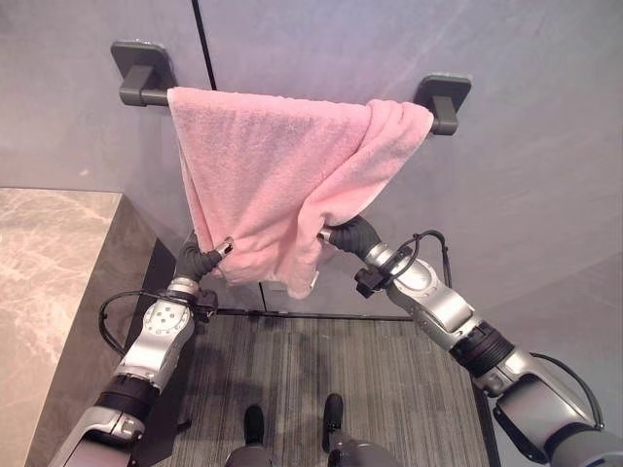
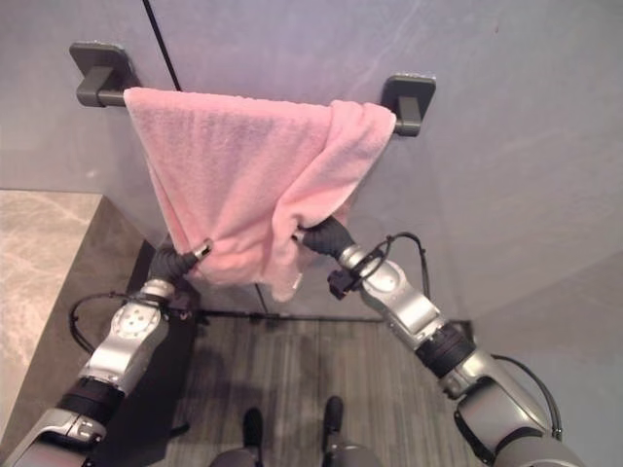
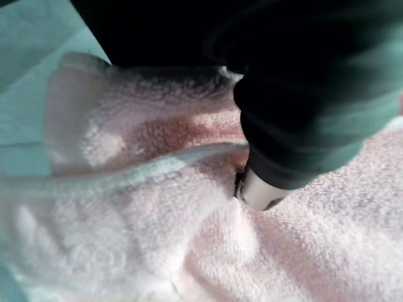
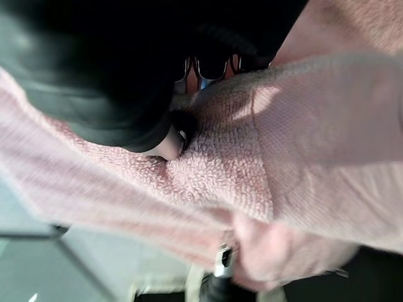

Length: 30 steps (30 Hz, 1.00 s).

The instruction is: Put brush and paste in cup on sink, flatten towel.

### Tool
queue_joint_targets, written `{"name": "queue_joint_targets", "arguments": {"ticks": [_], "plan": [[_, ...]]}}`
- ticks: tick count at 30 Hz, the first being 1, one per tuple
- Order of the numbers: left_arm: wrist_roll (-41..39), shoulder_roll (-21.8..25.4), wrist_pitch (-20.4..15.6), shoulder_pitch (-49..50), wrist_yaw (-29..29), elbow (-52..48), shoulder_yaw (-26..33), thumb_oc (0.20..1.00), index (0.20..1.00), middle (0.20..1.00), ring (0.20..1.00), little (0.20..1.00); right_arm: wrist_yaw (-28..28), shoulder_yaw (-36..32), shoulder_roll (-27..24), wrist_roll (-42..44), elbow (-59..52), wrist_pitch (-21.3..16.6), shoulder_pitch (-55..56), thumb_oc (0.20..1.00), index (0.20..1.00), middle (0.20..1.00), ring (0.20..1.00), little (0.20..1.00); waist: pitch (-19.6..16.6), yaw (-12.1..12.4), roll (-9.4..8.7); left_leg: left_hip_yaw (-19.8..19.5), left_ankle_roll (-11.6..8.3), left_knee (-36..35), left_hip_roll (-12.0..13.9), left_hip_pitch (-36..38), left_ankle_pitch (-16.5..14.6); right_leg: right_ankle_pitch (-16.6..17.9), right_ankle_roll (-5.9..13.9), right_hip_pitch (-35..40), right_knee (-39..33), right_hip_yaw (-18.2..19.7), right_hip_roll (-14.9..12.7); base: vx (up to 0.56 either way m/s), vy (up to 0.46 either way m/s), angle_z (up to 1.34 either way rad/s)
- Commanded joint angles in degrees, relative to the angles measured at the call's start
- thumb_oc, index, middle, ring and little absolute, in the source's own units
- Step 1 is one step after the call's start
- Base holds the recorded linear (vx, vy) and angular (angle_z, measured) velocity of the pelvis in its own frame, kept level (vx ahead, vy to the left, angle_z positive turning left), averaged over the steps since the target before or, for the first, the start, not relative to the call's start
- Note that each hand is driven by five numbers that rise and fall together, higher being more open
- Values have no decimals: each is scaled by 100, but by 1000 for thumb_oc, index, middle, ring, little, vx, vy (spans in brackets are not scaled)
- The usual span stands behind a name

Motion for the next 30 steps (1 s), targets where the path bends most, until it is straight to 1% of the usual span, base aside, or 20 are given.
{"name": "queue_joint_targets", "arguments": {"ticks": [1, 4, 5, 6, 7, 9, 10, 11, 13, 15, 19, 26, 30], "plan": [[125, -10, -214, -268, 186, 12, 1, 200, 200, 200, 200, 200, -113, -187, 147, 12, -314, -218, -235, 200, 200, 200, 200, 200, -88, 64, -122, -45, -266, 3, 189, -13, 238, 397, 847, 158, -14, 321, -787, 47, 24, -1], [73, -86, -240, -118, 256, -141, 171, 200, 200, 200, 200, 200, -123, -368, 152, 107, -516, -285, -33, 200, 200, 200, 200, 200, -149, 47, -106, 0, -246, 3, 179, 110, 179, 377, 857, 231, -14, 359, -798, 51, 20, -1], [89, -99, -235, -53, 254, -174, 206, 200, 200, 200, 200, 200, -136, -439, 186, 137, -517, -296, 83, 341, 341, 341, 341, 341, -167, 45, -93, 15, -239, 3, 176, 150, 161, 368, 858, 254, -14, 375, -799, 28, 14, -4], [89, -99, -235, -53, 254, -175, 206, 200, 200, 200, 200, 200, -136, -439, 186, 137, -517, -296, 83, 344, 344, 344, 344, 344, -166, 46, -93, 16, -239, 3, 176, 150, 161, 368, 858, 254, -14, 376, -799, 34, 14, -5], [118, -118, -220, 35, 258, -183, 251, 200, 200, 200, 200, 200, -124, -509, 248, 231, -455, -299, 247, 200, 200, 200, 200, 200, -185, 44, -82, 30, -229, 3, 169, 194, 144, 360, 860, 290, -14, 389, -807, 41, 14, -4], [227, -98, -207, 266, 249, -207, 439, 200, 200, 200, 200, 200, -125, -666, 300, 280, -391, -306, 571, 200, 200, 200, 200, 200, -255, 38, -46, 82, -207, 3, 166, 328, 89, 318, 863, 381, -14, 419, -808, 77, 24, -11], [229, -98, -204, 274, 249, -213, 442, 200, 200, 200, 200, 200, -126, -665, 300, 279, -395, -304, 576, 200, 200, 200, 200, 200, -253, 40, -46, 86, -207, 3, 166, 337, 86, 317, 864, 387, -14, 422, -807, 88, 18, -15], [209, -91, -228, 423, 246, -254, 611, 200, 200, 200, 200, 200, -18, -694, 316, 389, -498, -312, 689, 200, 200, 200, 200, 200, -285, 45, -32, 108, -198, 3, 165, 412, 59, 288, 865, 441, -14, 428, -802, 64, 9, -13], [217, -98, -236, 498, 276, -274, 697, 200, 200, 200, 200, 200, 8, -690, 322, 402, -573, -312, 712, 200, 200, 200, 200, 200, -297, 49, -23, 125, -196, 3, 164, 459, 45, 276, 862, 470, -14, 434, -799, 51, 6, -9], [226, -79, -284, 670, 378, -307, 1016, 200, 200, 200, 200, 200, 14, -722, 321, 321, -708, -325, 678, 200, 200, 200, 200, 200, -331, 77, -2, 168, -180, 3, 158, 548, 9, 250, 872, 509, -14, 467, -792, 42, 17, -3], [231, -67, -341, 848, 476, -481, 1301, 200, 200, 200, 200, 200, -30, -747, 307, 161, -907, -372, 607, 200, 200, 200, 200, 200, -341, 113, -9, 221, -160, 3, 153, 606, -19, 242, 880, 518, -14, 491, -795, 3, 7, -7], [321, -106, -292, 966, 469, -355, 1346, 200, 200, 200, 200, 200, -9, -797, 308, 40, -909, -352, 732, 200, 200, 200, 200, 200, -367, 123, -27, 216, -126, 3, 116, 627, -45, 223, 884, 560, -14, 466, -811, 5, 7, -6], [355, -158, -236, 941, 528, -104, 1286, 200, 200, 200, 200, 200, -36, -759, 440, 80, -737, -334, 782, 200, 200, 200, 200, 200, -362, 145, -41, 236, -97, 3, 89, 620, -50, 242, 896, 538, -14, 476, -823, 0, 0, 0]]}}
